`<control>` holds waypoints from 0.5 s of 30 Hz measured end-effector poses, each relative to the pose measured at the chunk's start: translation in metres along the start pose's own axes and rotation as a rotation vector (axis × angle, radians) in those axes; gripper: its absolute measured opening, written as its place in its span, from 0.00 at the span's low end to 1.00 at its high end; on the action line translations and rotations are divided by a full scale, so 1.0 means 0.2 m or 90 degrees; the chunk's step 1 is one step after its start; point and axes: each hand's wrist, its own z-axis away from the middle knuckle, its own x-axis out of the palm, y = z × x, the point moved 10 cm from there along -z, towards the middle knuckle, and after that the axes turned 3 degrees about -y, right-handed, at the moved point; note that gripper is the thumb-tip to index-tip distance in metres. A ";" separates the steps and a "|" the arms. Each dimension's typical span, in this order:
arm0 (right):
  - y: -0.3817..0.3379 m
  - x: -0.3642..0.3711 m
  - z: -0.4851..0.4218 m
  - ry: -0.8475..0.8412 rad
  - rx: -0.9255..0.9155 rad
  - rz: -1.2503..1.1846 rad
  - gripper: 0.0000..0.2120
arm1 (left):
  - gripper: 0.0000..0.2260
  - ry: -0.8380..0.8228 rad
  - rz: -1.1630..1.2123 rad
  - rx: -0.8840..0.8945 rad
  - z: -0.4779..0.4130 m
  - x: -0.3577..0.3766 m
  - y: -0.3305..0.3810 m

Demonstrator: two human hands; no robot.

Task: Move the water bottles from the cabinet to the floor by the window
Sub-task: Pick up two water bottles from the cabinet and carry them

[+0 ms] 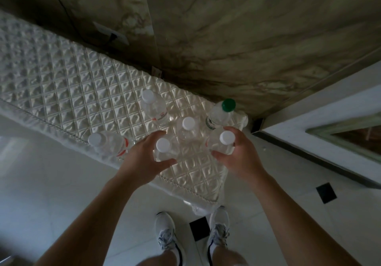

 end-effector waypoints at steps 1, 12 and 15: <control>-0.02 -0.02 0.01 -0.001 -0.004 0.002 0.35 | 0.37 0.007 -0.010 0.001 0.02 -0.02 0.02; -0.36 -0.43 0.28 0.030 -0.056 -0.028 0.31 | 0.35 0.051 0.005 0.019 0.33 -0.31 0.36; -0.51 -0.59 0.39 0.041 -0.076 -0.040 0.29 | 0.35 0.068 0.020 0.040 0.44 -0.43 0.52</control>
